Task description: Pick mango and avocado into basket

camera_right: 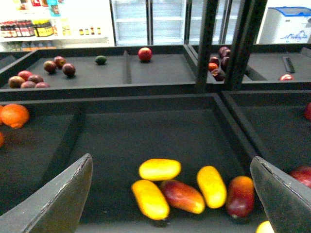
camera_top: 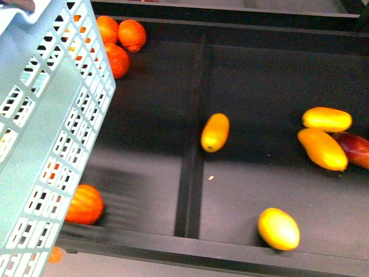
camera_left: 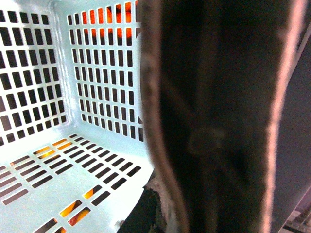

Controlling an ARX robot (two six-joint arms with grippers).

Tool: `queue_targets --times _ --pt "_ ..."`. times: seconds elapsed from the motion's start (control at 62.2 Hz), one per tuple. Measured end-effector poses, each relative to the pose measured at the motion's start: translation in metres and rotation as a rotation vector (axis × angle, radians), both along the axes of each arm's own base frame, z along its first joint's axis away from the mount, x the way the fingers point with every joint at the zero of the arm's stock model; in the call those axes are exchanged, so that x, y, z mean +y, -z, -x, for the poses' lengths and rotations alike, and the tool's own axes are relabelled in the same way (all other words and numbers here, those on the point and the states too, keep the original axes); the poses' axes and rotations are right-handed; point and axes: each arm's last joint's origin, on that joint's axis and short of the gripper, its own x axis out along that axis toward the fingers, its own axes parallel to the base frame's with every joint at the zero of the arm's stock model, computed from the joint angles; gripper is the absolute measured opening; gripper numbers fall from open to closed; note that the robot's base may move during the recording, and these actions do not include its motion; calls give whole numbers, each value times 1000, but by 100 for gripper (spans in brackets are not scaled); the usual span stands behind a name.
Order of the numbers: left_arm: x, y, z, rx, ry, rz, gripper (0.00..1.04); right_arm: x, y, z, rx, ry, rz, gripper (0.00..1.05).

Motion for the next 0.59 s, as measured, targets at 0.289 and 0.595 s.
queue_targets --times 0.289,0.595 --pt "0 0 0 0 -3 -6 4 0 0 0 0 -5 0 96" --pt "-5 2 -19 50 464 -339 4 0 0 0 1 -2 0 96"
